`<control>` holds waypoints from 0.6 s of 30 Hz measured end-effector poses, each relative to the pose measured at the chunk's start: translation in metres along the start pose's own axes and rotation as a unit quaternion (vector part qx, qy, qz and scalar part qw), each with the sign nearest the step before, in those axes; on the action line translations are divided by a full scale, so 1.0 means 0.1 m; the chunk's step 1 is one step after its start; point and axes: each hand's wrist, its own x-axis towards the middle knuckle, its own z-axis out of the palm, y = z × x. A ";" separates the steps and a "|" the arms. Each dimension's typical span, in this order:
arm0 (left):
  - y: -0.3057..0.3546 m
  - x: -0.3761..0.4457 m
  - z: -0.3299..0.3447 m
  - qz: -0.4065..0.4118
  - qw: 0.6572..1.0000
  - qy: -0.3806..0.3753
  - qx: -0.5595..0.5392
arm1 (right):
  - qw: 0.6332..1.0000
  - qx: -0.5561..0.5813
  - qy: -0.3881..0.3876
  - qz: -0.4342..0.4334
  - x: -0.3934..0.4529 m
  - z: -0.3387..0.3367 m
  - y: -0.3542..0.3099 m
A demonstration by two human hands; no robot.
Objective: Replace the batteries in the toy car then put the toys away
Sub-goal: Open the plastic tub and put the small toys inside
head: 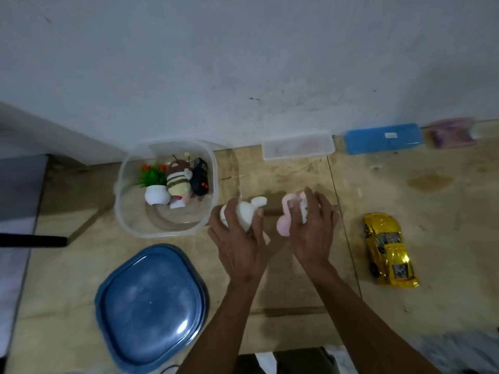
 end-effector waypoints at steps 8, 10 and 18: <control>-0.66 1.07 -1.12 -0.032 0.993 0.103 -0.054 | 0.983 0.057 -0.074 -0.155 -0.18 0.61 -1.73; -0.83 1.30 -1.21 -0.034 0.996 0.073 -0.044 | 0.979 0.012 -0.072 -0.190 -0.21 0.85 -1.95; -1.13 1.59 -1.04 0.003 0.999 -0.015 -0.038 | 0.968 -0.160 -0.127 -0.147 -0.35 1.27 -1.93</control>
